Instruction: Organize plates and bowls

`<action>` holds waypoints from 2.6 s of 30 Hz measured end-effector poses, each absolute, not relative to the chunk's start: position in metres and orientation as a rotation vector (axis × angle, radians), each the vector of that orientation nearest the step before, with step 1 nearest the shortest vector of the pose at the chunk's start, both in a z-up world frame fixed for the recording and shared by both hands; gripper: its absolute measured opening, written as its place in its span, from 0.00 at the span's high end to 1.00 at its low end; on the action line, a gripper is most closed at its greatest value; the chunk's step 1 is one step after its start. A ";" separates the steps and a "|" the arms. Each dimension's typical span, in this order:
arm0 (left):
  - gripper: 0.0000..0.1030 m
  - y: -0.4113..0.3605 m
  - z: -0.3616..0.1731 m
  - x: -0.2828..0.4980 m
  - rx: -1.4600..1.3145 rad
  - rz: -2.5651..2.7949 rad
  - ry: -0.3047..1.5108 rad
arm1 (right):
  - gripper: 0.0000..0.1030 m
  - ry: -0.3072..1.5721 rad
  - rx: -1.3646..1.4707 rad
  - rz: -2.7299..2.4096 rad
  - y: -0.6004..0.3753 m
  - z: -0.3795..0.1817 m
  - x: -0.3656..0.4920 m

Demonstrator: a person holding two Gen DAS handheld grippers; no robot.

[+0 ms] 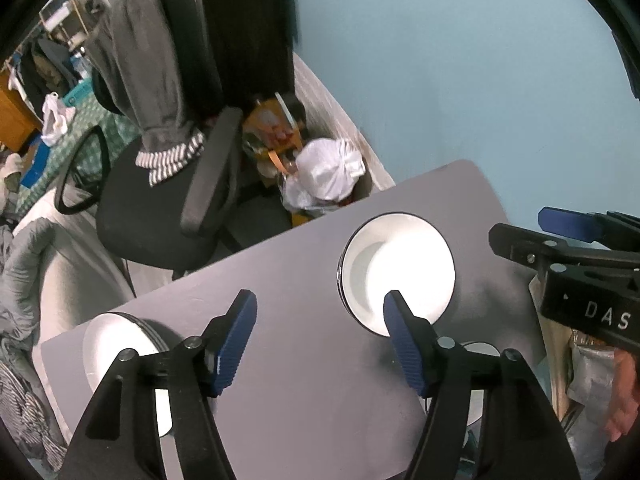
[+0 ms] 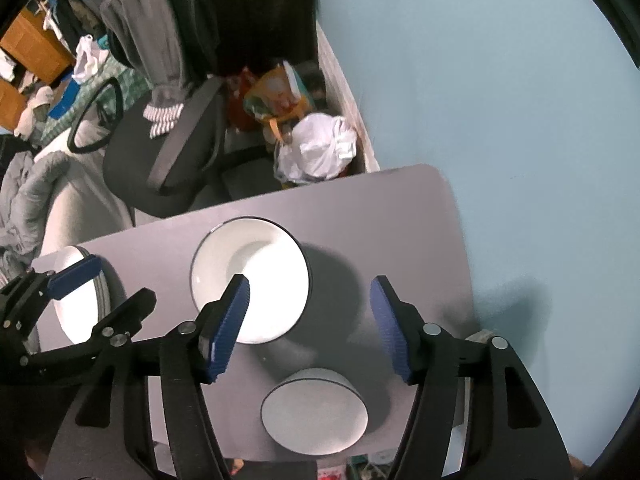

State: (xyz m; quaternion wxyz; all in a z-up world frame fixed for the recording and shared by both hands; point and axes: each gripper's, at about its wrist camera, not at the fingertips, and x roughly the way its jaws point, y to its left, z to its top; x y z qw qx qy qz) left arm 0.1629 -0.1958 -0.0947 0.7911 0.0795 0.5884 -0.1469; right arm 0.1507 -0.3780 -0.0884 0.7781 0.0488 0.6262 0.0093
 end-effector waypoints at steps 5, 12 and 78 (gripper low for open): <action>0.28 -0.185 -0.072 0.154 0.131 -0.318 1.221 | 0.35 1.297 0.098 0.011 -0.374 -0.069 0.142; 0.26 -0.175 -0.049 0.139 0.118 -0.333 1.166 | 0.35 1.252 0.115 0.011 -0.369 -0.049 0.128; 0.22 -0.248 -0.102 0.054 0.338 -0.620 1.268 | 0.33 1.305 0.325 -0.219 -0.429 -0.093 -0.013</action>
